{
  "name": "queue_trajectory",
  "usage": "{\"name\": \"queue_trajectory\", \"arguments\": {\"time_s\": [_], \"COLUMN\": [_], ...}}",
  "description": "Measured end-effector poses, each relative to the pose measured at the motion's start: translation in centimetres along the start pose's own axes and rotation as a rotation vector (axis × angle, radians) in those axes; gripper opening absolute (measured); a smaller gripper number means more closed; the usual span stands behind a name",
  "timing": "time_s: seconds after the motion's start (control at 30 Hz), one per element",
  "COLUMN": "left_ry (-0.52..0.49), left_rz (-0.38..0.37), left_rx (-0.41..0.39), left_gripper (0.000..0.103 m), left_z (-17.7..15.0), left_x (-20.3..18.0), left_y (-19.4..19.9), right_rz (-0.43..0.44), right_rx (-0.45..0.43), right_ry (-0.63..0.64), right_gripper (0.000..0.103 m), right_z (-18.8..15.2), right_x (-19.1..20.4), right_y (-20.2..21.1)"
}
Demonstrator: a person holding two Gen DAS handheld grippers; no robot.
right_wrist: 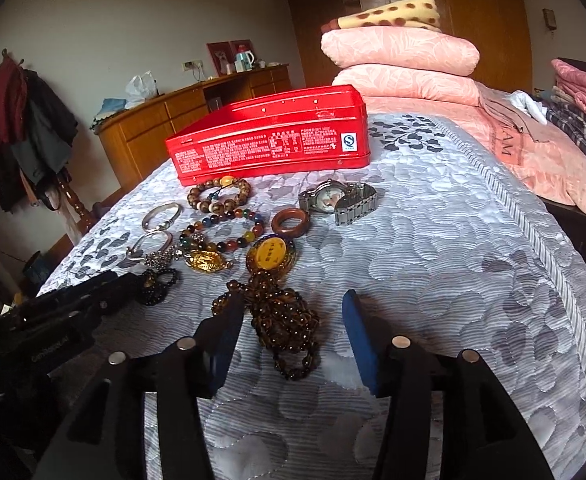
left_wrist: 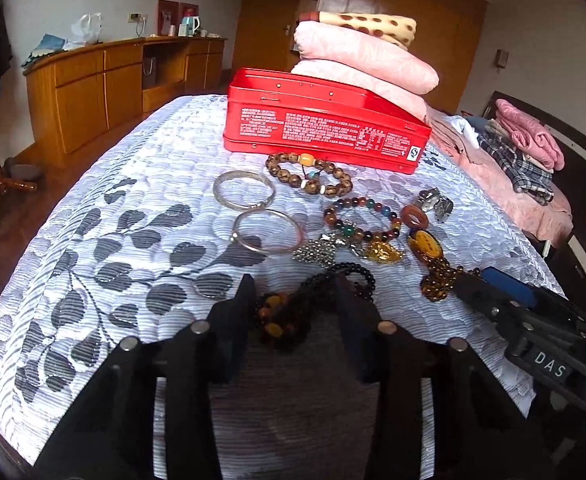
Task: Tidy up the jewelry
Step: 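Grasp the long brown bead strand with the right tool while the left grasps the black bead strand, then carry both bead strands into the red tin and open both tools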
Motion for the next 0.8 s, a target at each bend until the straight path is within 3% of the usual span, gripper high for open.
{"name": "queue_trajectory", "arguments": {"time_s": [0.07,0.2,0.3,0.43,0.53,0.8], "left_ry": [0.005,0.005,0.012,-0.021,-0.051,-0.044], "left_rz": [-0.020,-0.026,-0.029,-0.029,-0.007,0.022], "left_rx": [0.007,0.013,0.025,0.032,0.031,0.017], "left_gripper": [0.027,0.027,0.030,0.044,0.044,0.024], "left_z": [-0.1,-0.1,0.0,0.3,0.2,0.0], "left_x": [-0.3,-0.4,-0.3,-1.0,-1.4,-1.0], "left_y": [-0.1,-0.1,-0.3,-0.7,-1.0,-0.8], "right_rz": [0.005,0.048,0.037,0.041,0.053,0.077], "right_rx": [0.007,0.024,0.020,0.065,0.091,0.083], "right_ry": [0.016,0.060,0.075,0.100,0.103,0.129], "right_gripper": [0.049,0.048,0.048,0.048,0.044,0.020], "right_z": [-0.1,0.0,0.4,0.6,0.3,-0.6], "right_x": [0.2,1.2,1.6,2.1,2.2,3.0], "right_y": [-0.1,-0.1,0.0,-1.1,-1.6,-1.1]}}
Point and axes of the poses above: each gripper's, at about its wrist camera, not at the fingertips, and y roughly against the way its jaws point, x to its left, z to its top, the point moved 9 cm from there along -y, roughly the way its jaws point, and after that the axes turned 5 degrees about z, right-handed, at the moved point
